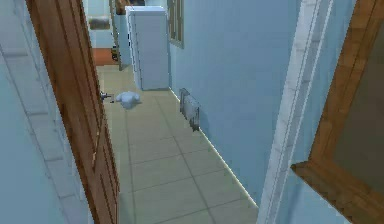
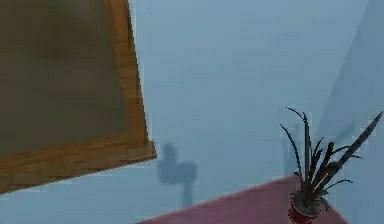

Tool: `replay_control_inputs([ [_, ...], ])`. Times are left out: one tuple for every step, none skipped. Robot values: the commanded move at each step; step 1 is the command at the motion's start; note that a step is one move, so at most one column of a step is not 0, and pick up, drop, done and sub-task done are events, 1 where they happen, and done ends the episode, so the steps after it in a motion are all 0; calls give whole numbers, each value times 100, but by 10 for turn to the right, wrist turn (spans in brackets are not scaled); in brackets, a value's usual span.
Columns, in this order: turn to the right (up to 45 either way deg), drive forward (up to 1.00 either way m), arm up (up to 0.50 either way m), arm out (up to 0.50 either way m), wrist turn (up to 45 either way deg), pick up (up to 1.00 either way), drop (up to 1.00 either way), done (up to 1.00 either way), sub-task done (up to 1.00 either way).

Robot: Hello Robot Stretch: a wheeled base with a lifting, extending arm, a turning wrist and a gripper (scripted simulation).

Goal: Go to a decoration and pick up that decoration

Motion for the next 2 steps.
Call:
replay_control_inputs([
  [-30, 0, 0, 0, 0, 0, 0, 0, 0],
  [0, 50, 0, 0, 0, 0, 0, 0, 0],
])
